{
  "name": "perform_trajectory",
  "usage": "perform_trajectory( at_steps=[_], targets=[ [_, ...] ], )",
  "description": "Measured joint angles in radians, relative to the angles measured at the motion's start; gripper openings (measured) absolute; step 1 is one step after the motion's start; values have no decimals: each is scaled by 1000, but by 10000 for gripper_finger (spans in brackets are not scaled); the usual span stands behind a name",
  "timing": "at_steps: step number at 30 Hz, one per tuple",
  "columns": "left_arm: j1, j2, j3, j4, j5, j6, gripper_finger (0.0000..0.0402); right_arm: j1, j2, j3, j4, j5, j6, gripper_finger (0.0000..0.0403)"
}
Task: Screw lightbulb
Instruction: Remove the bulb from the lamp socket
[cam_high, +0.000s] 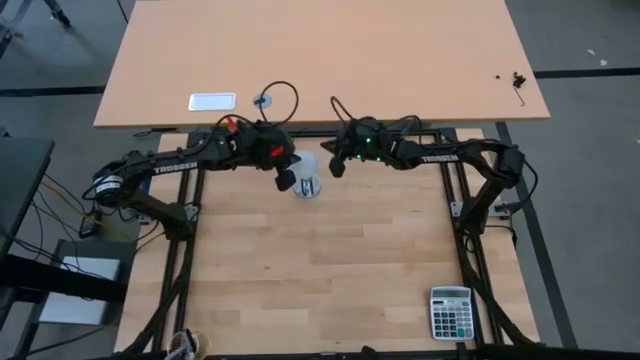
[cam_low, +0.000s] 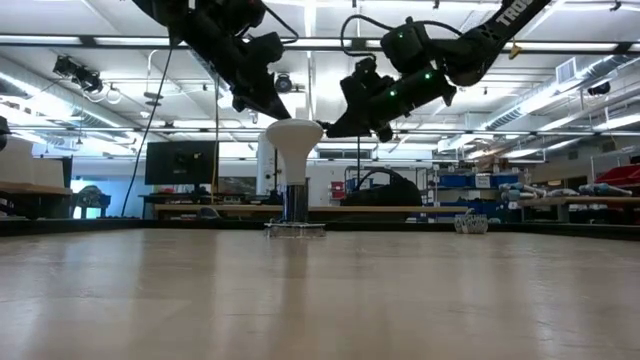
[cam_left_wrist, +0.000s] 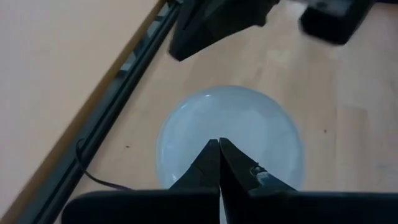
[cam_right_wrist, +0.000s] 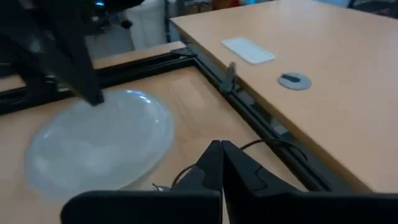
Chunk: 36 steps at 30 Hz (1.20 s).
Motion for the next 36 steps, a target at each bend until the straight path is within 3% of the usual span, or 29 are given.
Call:
perform_trajectory(
  at_steps=[5,8,17,30,36],
  targets=[
    [-1,0,0,-1,-7,4,0,19,-32,1,1,-246,1,9],
    [0,0,-1,-1,-11,5,0,62,-31,1,-25,-319,-2,9],
    [2,0,-2,0,-14,6,0,132,-28,1,-62,-201,-34,9],
    [2,0,-2,-10,-28,0,0,66,7,-1,-64,-138,-2,9],
    [-1,1,-2,-5,-10,-4,0,-2,3,0,-43,-46,16,9]
  ],
)
